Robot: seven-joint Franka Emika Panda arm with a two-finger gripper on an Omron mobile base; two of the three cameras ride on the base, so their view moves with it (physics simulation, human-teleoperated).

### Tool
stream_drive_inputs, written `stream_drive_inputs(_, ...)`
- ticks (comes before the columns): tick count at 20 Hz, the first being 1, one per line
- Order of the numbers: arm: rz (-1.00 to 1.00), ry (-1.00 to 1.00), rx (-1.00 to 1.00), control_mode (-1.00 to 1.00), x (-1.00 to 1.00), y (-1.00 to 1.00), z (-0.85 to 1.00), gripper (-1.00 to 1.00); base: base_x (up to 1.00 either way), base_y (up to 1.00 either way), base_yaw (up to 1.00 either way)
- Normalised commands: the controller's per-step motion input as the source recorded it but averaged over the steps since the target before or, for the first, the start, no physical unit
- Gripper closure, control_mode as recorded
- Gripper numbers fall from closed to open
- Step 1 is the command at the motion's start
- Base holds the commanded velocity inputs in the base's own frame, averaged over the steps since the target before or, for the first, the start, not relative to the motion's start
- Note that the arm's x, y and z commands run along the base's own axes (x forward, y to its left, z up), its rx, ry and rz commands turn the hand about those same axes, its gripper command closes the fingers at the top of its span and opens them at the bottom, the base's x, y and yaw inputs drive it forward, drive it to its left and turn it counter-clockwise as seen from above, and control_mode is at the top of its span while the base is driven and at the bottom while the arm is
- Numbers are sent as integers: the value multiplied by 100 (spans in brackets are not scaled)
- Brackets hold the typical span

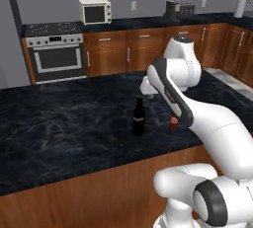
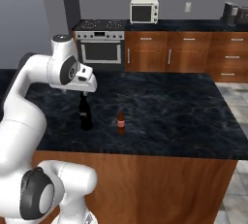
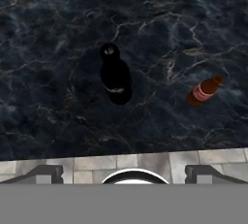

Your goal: Place the large bottle from the dining counter next to the other large bottle outside the sink, and place the small bottle from the dining counter next to the other small bottle inside the sink.

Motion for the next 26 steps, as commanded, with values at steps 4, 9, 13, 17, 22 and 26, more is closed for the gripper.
stream_drive_inputs(4,0,0,0,-100,0,2,-31,-100,0,0,0)
stream_drive_inputs(9,0,0,0,-100,0,0,-13,-100,0,0,0)
stream_drive_inputs(13,0,-1,0,-100,6,1,-6,-100,0,0,0)
stream_drive_inputs(17,0,-3,0,-100,6,3,-5,-100,0,0,0)
stream_drive_inputs(22,0,-9,0,-100,0,9,-6,-100,0,0,0)
stream_drive_inputs(26,0,-9,0,-100,0,10,-17,-100,0,0,0)
